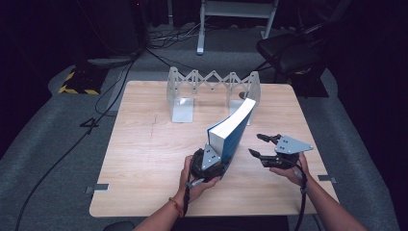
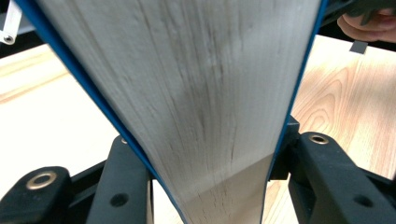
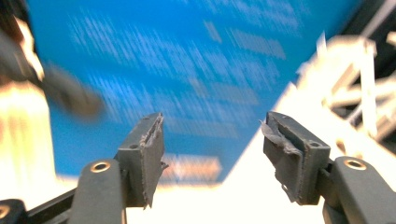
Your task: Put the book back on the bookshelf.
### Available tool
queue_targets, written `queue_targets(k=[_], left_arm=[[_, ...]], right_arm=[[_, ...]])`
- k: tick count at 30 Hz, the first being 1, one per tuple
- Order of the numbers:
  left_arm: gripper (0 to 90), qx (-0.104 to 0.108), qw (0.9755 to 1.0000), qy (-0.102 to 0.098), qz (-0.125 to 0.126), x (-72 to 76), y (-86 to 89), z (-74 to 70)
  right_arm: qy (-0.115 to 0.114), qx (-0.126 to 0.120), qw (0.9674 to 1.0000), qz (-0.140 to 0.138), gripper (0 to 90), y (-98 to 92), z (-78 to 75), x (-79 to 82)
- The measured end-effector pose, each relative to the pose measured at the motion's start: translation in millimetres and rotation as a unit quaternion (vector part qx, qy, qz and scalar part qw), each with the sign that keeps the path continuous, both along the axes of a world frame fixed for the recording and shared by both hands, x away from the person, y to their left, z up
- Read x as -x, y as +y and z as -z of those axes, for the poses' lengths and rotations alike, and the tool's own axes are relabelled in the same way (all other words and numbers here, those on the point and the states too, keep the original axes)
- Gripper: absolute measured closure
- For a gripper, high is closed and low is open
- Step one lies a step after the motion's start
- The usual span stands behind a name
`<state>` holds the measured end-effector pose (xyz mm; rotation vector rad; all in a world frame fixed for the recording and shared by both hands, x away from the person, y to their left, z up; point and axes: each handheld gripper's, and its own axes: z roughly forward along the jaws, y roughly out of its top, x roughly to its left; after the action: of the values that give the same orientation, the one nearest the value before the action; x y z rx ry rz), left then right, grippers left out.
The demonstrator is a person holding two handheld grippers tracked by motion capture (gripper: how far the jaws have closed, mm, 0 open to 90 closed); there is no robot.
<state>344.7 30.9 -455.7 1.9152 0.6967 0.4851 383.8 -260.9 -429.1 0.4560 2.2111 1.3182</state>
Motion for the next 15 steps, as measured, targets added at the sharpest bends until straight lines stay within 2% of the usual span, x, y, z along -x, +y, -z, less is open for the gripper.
queue_targets(k=[2,4,5,6,7,8,9,11,13,14,15], left_arm=[[57.3,0.002,0.9999,0.005,0.012,-3.1,3.8,-0.3],[57.5,-0.005,0.9997,0.008,0.022,-5.5,6.4,-1.7],[57.6,-0.006,0.9993,0.014,0.036,-8.7,11.0,-2.6],[58.0,-0.006,0.9993,0.014,0.036,-8.7,11.0,-2.6],[58.0,-0.006,0.9989,0.019,0.044,-10.6,14.0,-3.2],[58.1,-0.005,0.9984,0.022,0.052,-12.3,17.1,-3.6],[58.4,-0.004,0.9979,0.025,0.06,-13.4,20.3,-3.9],[58.9,0.0,0.9963,0.035,0.079,-14.9,28.0,-4.2],[59.4,0.001,0.9948,0.041,0.094,-14.5,34.0,-4.5],[59.5,0.001,0.9948,0.041,0.094,-14.5,34.0,-4.5],[59.8,0.002,0.993,0.046,0.109,-13.8,39.1,-4.9]], right_arm=[[0.011,0.013,0.9997,0.018,36.9,-19.4,5.3,-7.6],[0.04,0.014,0.9986,0.032,36.4,-38.7,10.4,-18.1],[0.051,0.014,0.9976,0.045,35.9,-47.8,14.3,-23.0],[0.051,0.014,0.9976,0.045,35.9,-47.8,14.3,-23.0],[0.083,0.0,0.9946,0.063,36.0,-64.6,24.1,-31.0],[0.099,0.007,0.9922,0.076,35.7,-70.5,28.7,-34.1],[0.106,0.017,0.9904,0.087,35.2,-76.2,33.3,-36.1],[0.128,0.019,0.987,0.096,35.6,-86.7,42.5,-38.9],[0.139,0.019,0.9846,0.103,35.5,-93.7,49.0,-40.1],[0.147,0.02,0.9834,0.105,35.0,-95.7,51.2,-40.9],[0.153,0.022,0.9821,0.107,34.3,-97.0,52.9,-41.6]])
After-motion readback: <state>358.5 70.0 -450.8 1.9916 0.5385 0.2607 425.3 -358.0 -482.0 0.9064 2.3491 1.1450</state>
